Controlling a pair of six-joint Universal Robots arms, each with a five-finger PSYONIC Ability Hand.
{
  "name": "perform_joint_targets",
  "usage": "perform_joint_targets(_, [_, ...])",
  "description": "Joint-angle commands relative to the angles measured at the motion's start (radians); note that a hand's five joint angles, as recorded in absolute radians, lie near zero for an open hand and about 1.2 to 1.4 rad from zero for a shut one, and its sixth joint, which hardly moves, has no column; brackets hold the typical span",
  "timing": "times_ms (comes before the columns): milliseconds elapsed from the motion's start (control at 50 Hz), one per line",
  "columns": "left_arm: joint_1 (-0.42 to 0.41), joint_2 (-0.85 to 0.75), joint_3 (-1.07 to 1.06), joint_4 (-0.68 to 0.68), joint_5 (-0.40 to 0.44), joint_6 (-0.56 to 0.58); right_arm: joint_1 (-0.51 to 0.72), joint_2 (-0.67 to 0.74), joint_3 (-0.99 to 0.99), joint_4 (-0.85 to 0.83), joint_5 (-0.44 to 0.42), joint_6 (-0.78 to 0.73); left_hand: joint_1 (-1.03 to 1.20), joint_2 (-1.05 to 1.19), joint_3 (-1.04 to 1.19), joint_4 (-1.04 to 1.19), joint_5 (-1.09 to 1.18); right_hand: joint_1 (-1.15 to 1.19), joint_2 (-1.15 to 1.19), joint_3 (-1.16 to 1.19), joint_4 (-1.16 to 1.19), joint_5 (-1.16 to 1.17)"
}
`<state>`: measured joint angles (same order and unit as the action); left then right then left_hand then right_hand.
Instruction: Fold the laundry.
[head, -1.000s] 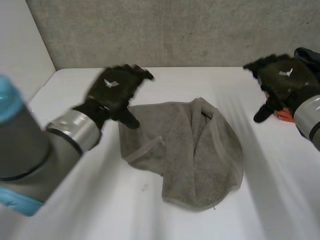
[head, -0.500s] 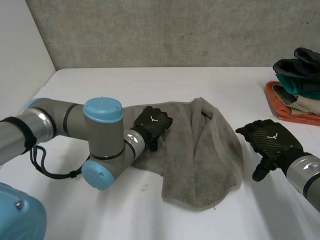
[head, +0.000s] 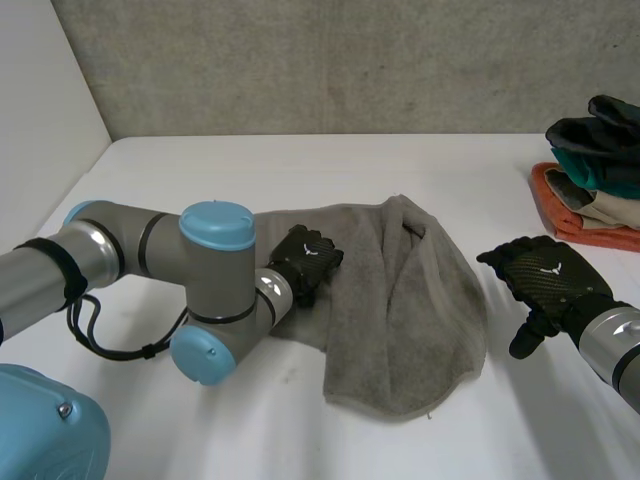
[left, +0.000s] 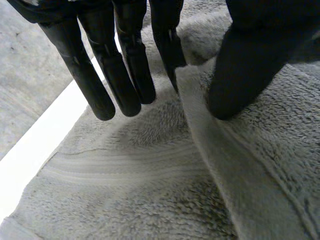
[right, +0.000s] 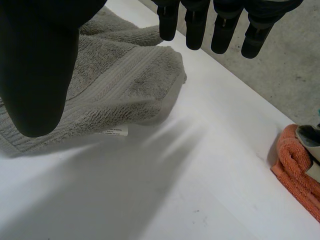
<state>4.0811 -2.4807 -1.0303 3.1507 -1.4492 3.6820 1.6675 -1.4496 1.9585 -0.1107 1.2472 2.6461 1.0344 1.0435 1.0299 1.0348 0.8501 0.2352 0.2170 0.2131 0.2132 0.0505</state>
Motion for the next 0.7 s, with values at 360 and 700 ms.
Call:
perform_joint_targets(360, [-0.041,0.434,-0.144,-0.081,-0.200,-0.022,0.023,-0.002,0.000,0.149,0.005,-0.022,0.362,0.353,0.366,0.361,0.372,-0.061,-0.042,-0.039,-0.039,-0.050])
perform_joint_targets(700, [-0.002,0.655,-0.241,-0.083,-0.197,-0.174,0.221,0.272,-0.088,-0.165,0.147,0.112,0.362,0.353,0.366,0.361,0.372,1.161,1.179,1.183,1.183,1.171])
